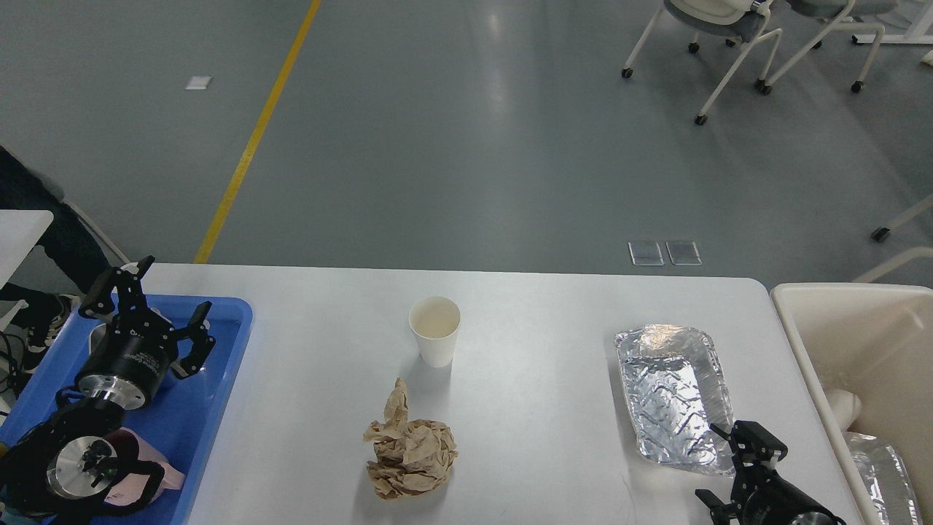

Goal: Tidy desktop
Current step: 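Grasp the near edge of the foil tray with the right gripper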

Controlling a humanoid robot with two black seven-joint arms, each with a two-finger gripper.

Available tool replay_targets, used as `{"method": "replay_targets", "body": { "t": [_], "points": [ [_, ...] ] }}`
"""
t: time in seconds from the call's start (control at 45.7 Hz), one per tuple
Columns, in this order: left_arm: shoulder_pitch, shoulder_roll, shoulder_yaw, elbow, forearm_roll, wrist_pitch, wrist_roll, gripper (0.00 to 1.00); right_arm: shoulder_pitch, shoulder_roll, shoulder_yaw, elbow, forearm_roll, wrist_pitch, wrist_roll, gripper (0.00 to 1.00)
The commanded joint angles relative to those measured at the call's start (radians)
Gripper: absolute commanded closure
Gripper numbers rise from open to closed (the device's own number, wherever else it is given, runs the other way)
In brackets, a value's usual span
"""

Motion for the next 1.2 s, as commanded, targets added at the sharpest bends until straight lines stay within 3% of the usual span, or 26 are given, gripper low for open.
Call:
{"method": "replay_targets", "body": {
  "t": [0.0, 0.438, 0.569, 0.678, 0.744, 0.766, 0.875, 1.182],
  "points": [
    [0.0, 0.0, 0.0, 0.001, 0.0, 0.0, 0.0, 0.03, 0.006, 0.034, -0.006, -0.024, -0.001, 0.0, -0.01, 0.0],
    [0.002, 0.002, 0.0, 0.004, 0.0, 0.0, 0.0, 0.03, 0.081, 0.123, -0.035, -0.128, 0.0, -0.026, -0.036, 0.0],
    [0.008, 0.002, 0.0, 0.004, 0.0, 0.0, 0.0, 0.03, 0.093, 0.153, -0.035, -0.157, 0.0, -0.058, -0.04, 0.05],
    [0.009, 0.002, 0.0, 0.006, 0.0, 0.0, 0.0, 0.03, 0.09, 0.164, -0.044, -0.163, 0.0, -0.075, -0.043, 0.32],
    [0.009, 0.002, 0.0, 0.006, 0.0, 0.0, 0.0, 0.03, 0.095, 0.164, -0.072, -0.163, -0.001, -0.077, -0.043, 0.71],
    [0.009, 0.002, 0.0, 0.006, 0.0, 0.0, 0.0, 0.03, 0.098, 0.162, -0.081, -0.163, -0.001, -0.078, -0.042, 0.79],
    [0.009, 0.002, 0.0, 0.006, 0.0, 0.0, 0.0, 0.03, 0.11, 0.166, -0.1, -0.163, -0.003, -0.078, -0.037, 0.97],
    [0.011, 0.002, 0.0, 0.006, 0.0, 0.0, 0.0, 0.03, 0.111, 0.153, -0.1, -0.163, -0.003, -0.074, -0.034, 1.0]
  ]
}}
